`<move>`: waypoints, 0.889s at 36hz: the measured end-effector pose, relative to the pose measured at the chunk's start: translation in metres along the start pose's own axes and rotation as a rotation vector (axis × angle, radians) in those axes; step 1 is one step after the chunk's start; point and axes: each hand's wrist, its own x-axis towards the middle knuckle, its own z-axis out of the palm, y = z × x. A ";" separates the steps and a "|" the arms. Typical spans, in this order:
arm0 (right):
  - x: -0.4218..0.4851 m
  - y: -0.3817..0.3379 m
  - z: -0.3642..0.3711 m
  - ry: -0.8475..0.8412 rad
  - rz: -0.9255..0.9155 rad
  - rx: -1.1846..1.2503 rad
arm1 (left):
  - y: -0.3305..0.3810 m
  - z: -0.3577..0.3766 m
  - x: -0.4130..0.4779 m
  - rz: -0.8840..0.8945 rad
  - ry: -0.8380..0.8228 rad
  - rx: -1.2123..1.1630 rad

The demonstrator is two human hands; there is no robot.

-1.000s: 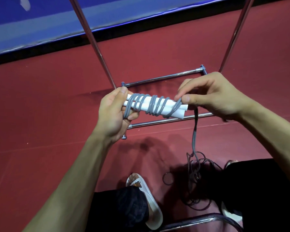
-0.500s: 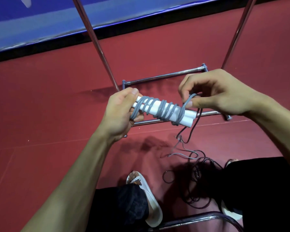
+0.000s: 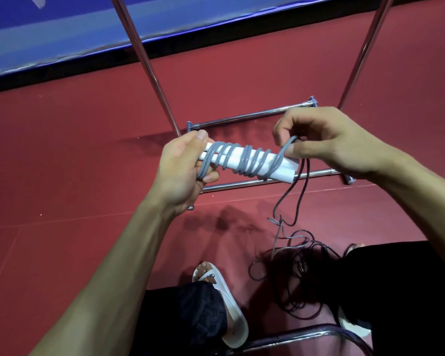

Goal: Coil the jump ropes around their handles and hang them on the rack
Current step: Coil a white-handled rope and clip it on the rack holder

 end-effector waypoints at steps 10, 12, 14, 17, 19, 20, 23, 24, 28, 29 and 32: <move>0.012 0.006 -0.003 0.084 0.003 -0.030 | 0.008 0.000 0.008 0.050 0.090 -0.033; 0.014 0.006 -0.006 0.080 0.004 -0.124 | 0.011 0.002 0.010 0.063 0.080 -0.029; 0.016 0.006 -0.010 0.065 -0.003 -0.221 | 0.013 0.004 0.012 0.074 0.071 -0.021; 0.019 0.005 -0.013 0.031 -0.022 -0.291 | 0.012 0.006 0.013 0.084 0.065 -0.003; 0.020 0.005 -0.013 0.026 -0.024 -0.291 | 0.012 0.007 0.013 0.090 0.065 0.010; 0.020 0.006 -0.013 0.036 -0.029 -0.283 | 0.011 0.007 0.013 0.094 0.065 0.010; 0.020 0.006 -0.012 0.081 -0.040 -0.232 | 0.011 0.006 0.014 0.103 0.059 -0.006; 0.019 0.006 -0.011 0.091 -0.038 -0.203 | 0.011 0.006 0.014 0.105 0.055 -0.010; 0.017 0.005 -0.013 0.065 -0.045 -0.028 | 0.013 0.004 0.012 0.118 0.038 -0.008; 0.017 0.004 -0.014 0.052 -0.044 0.014 | 0.013 0.003 0.011 0.126 0.033 -0.004; 0.017 0.003 -0.018 -0.030 -0.023 0.131 | 0.013 0.002 0.010 0.156 -0.011 0.000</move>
